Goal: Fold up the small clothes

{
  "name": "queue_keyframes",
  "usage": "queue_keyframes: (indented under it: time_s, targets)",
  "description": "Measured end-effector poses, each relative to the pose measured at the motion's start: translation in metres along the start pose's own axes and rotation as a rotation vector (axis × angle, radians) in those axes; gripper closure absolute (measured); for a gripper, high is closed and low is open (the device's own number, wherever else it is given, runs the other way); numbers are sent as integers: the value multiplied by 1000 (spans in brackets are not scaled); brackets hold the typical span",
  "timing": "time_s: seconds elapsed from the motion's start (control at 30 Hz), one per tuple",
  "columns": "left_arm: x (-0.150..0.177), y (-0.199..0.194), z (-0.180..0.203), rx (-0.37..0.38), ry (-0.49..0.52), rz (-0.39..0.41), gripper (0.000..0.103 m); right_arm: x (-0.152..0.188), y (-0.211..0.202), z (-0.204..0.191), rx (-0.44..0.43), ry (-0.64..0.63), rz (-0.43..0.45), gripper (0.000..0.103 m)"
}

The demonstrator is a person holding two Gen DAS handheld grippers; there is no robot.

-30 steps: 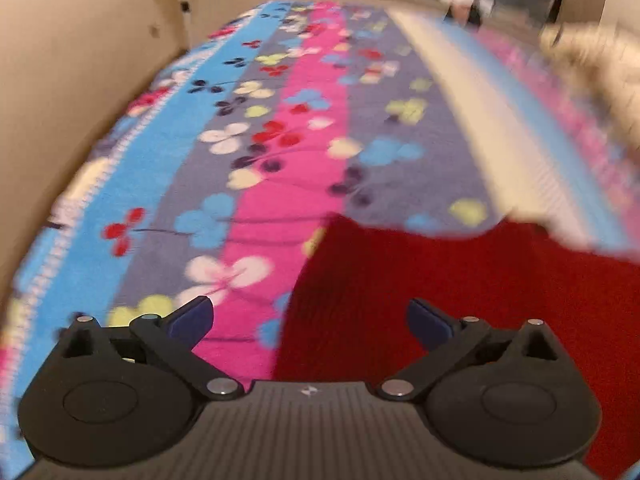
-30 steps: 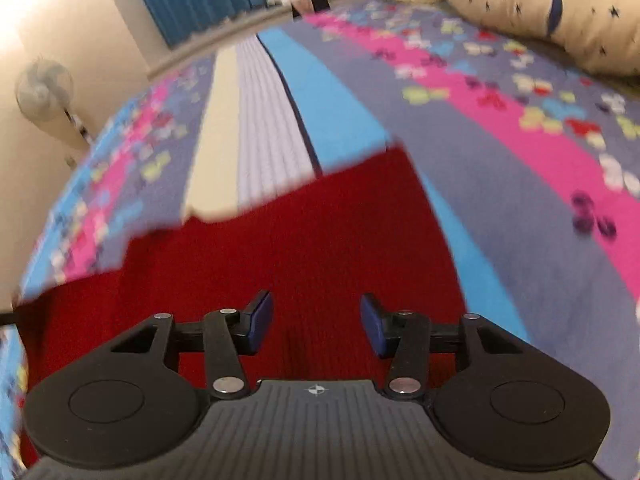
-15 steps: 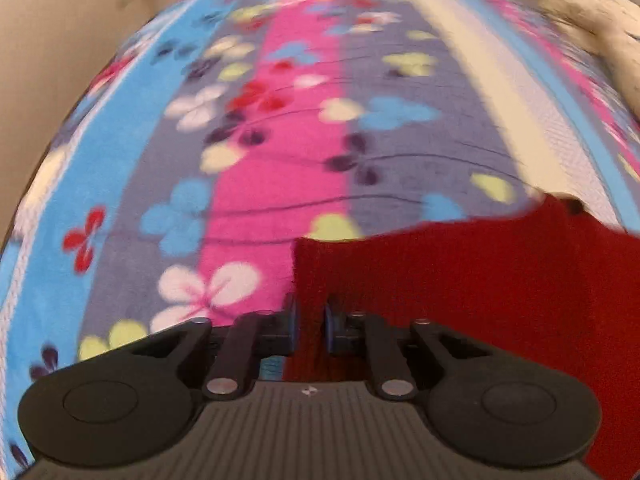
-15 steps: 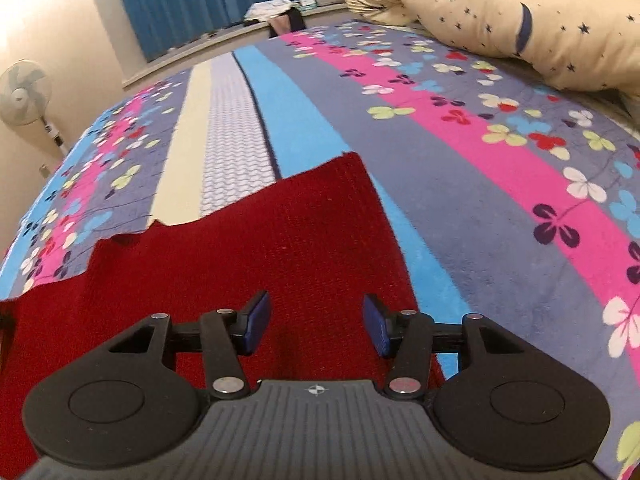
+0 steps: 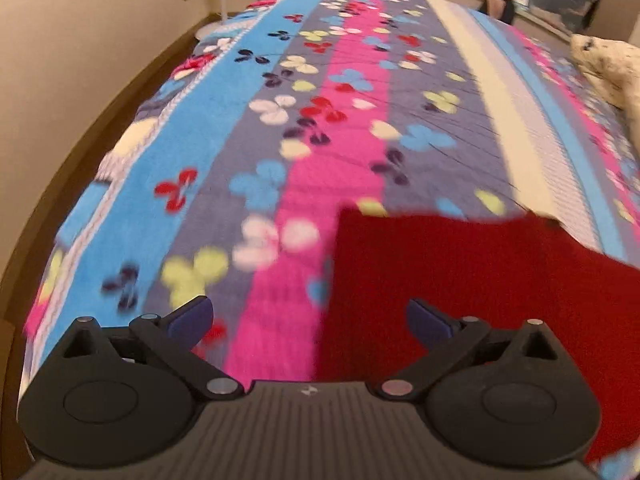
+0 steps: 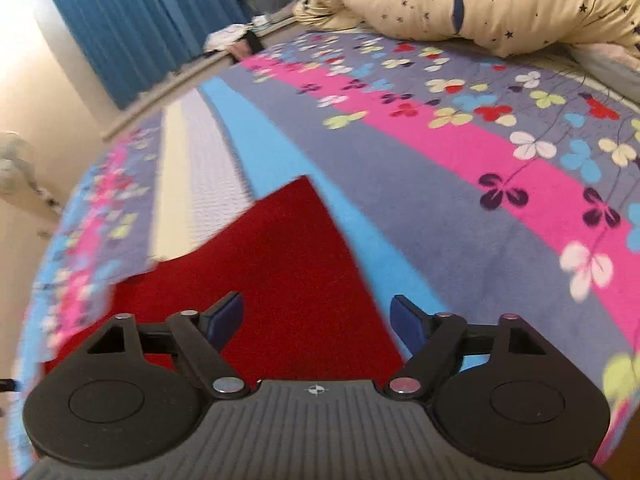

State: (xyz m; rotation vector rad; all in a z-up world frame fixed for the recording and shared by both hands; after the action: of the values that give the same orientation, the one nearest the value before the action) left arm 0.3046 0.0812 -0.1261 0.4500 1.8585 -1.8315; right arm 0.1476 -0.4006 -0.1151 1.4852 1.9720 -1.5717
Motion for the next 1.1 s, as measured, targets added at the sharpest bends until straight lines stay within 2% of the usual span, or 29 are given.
queue_keyframes:
  time_s: [0.1, 0.2, 0.3, 0.4, 0.67, 0.87, 1.1]
  targets:
    - [45, -54, 8, 6, 16, 1, 0, 21, -54, -29, -60, -60, -23, 13]
    - [90, -96, 20, 5, 61, -9, 0, 46, -96, -52, -39, -129, -20, 12]
    - [127, -125, 30, 57, 65, -15, 0, 71, -128, -62, -20, -188, -18, 12]
    - [156, -150, 36, 58, 95, 19, 0, 89, -150, -68, -29, -248, 11, 12]
    - [189, -188, 34, 53, 108, 82, 0, 113, -195, -79, -59, -335, 73, 12]
    - [195, -205, 31, 64, 117, 112, 0, 125, -211, -81, -64, -366, 85, 12]
    - [198, -207, 31, 63, 129, 116, 0, 127, -215, -80, -56, -353, 92, 12]
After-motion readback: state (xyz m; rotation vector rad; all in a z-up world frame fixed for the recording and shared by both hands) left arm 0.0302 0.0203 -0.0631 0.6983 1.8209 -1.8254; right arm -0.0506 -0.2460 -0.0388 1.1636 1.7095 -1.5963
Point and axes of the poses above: each gripper's, at about its wrist camera, not at the fingertips, and y roughly the way its jaws point, z to its right, x to its underside, the point moved 4 cm from there along y, roughly the way its jaws point, and after that the axes turned 4 degrees about z, right-handed, at the moved point
